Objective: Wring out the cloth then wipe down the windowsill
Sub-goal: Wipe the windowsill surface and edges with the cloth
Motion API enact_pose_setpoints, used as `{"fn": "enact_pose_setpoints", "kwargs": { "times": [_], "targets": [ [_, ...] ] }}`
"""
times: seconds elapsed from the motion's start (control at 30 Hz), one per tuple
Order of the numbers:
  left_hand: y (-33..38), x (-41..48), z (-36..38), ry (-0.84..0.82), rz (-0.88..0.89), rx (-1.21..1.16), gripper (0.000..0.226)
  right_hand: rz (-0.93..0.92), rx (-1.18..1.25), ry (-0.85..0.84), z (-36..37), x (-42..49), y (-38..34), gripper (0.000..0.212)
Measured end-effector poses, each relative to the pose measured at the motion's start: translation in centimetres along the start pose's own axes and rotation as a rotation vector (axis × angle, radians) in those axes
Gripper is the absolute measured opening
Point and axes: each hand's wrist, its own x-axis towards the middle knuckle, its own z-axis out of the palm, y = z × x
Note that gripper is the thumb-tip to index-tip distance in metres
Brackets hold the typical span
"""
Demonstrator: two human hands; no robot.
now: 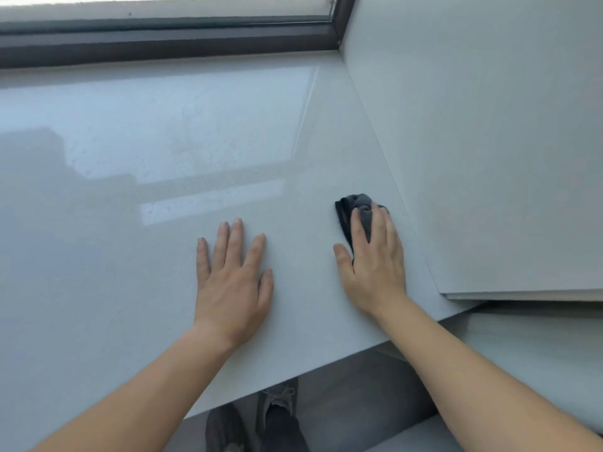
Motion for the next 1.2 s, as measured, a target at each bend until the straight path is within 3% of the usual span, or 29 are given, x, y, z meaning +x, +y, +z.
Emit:
{"fn": "enact_pose_setpoints", "kwargs": {
  "times": [0.07,0.17,0.3,0.4,0.6,0.77,0.93,1.1,1.2],
  "targets": [
    [0.4,-0.9,0.2,-0.013,0.027,0.021,0.062,-0.163,0.0,-0.044,0.1,-2.7,0.3,0.069],
    [0.9,-2.1,0.6,-0.023,0.063,0.036,0.063,-0.239,-0.003,-0.074,0.0,-3.5,1.7,0.066],
    [0.6,-2.4,0.8,-0.027,0.07,0.051,0.064,-0.018,-0.02,0.029,-0.5,3.3,2.9,0.069],
    [0.4,-2.3,0.8,-0.031,0.081,0.049,0.064,0.035,-0.016,0.024,-0.7,5.1,3.5,0.067],
    [0.4,-2.5,0.4,-0.046,0.082,-0.011,0.065,-0.021,0.041,0.044,0.3,-7.4,7.2,0.062],
    [-0.7,-3.9,-0.5,0.002,0.106,-0.079,0.059,0.013,0.179,0.195,2.1,-10.9,7.9,0.053],
    [-4.0,-7.6,-1.2,0.01,0.055,-0.127,0.052,0.059,0.245,0.219,3.2,-13.6,2.8,0.057],
    [-5.9,-10.7,-2.6,0.041,0.04,-0.248,0.048,-0.234,0.278,0.09,4.9,-18.5,-9.0,0.056],
    [-6.7,-12.6,-4.0,0.019,-0.018,-0.293,0.046,-0.317,0.296,-0.005,4.7,-19.5,-12.7,0.055]
  ]
}}
